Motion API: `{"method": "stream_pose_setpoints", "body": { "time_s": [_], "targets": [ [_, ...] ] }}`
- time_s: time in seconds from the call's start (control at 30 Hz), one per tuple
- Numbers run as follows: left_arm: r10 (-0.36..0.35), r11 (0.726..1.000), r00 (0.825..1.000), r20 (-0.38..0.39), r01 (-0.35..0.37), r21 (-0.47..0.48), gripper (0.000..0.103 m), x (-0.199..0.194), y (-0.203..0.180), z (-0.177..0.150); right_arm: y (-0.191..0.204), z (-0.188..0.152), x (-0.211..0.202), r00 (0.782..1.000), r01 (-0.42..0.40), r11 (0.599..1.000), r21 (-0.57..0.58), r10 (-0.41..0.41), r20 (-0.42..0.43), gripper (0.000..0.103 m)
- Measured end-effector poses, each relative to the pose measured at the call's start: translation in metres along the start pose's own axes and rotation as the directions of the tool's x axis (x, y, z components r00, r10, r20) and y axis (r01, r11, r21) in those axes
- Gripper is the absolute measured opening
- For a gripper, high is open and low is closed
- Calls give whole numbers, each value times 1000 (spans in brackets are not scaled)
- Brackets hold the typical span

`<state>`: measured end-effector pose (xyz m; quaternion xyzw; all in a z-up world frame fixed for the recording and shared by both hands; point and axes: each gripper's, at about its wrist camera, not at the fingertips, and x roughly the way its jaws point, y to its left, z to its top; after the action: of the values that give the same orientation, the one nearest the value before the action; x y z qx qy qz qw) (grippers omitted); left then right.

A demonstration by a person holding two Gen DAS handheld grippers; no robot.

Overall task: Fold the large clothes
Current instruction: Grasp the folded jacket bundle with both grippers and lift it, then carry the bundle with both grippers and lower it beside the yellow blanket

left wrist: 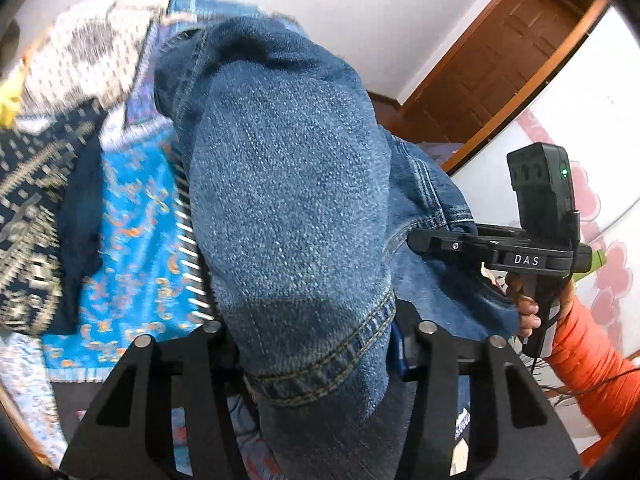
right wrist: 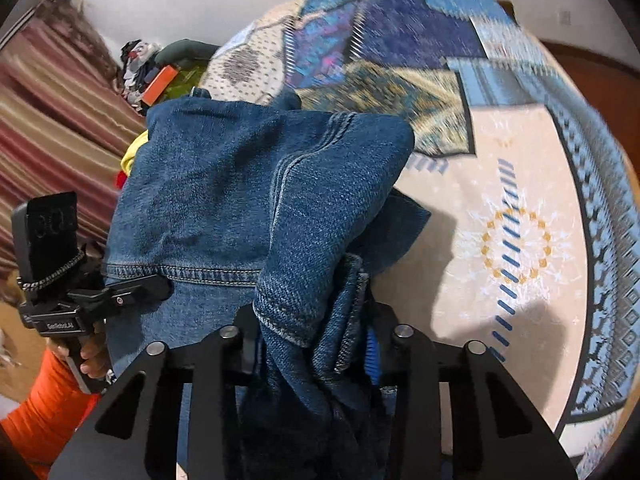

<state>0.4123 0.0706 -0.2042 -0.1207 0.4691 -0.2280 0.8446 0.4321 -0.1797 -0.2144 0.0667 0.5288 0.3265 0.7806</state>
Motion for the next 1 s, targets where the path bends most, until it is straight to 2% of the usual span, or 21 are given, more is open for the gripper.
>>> {"method": "stream_pose_setpoints", "body": {
  "time_s": [0.17, 0.3, 0.43, 0.53, 0.7, 0.87, 0.9, 1.0],
  "targets": [
    [44, 998, 993, 113, -47, 29, 49, -60, 3, -3, 49, 10, -16, 997, 7, 997, -83, 0, 83, 30],
    [72, 996, 976, 208, -79, 28, 49, -111, 17, 7, 91, 31, -22, 986, -8, 991, -136, 30, 163, 30],
    [112, 992, 955, 276, -126, 32, 49, -155, 39, 14, 129, 55, -12, 976, -24, 983, -181, 62, 209, 30],
    [140, 988, 944, 298, -152, 16, 49, -172, 64, 26, 151, 73, 7, 972, -37, 981, -190, 80, 222, 30],
    [175, 984, 944, 279, -175, -24, 49, -179, 119, 34, 175, 92, 52, 975, -63, 982, -180, 99, 200, 30],
    [191, 982, 962, 194, -187, -39, 49, -163, 185, 43, 185, 100, 112, 985, -69, 988, -135, 89, 145, 30],
    [190, 982, 967, 169, -184, -52, 49, -155, 205, 45, 184, 102, 127, 978, -92, 991, -97, 108, 178, 30],
    [195, 978, 973, 120, -184, -98, 49, -135, 240, 44, 181, 109, 166, 985, -94, 994, -57, 102, 137, 30]
  ]
}}
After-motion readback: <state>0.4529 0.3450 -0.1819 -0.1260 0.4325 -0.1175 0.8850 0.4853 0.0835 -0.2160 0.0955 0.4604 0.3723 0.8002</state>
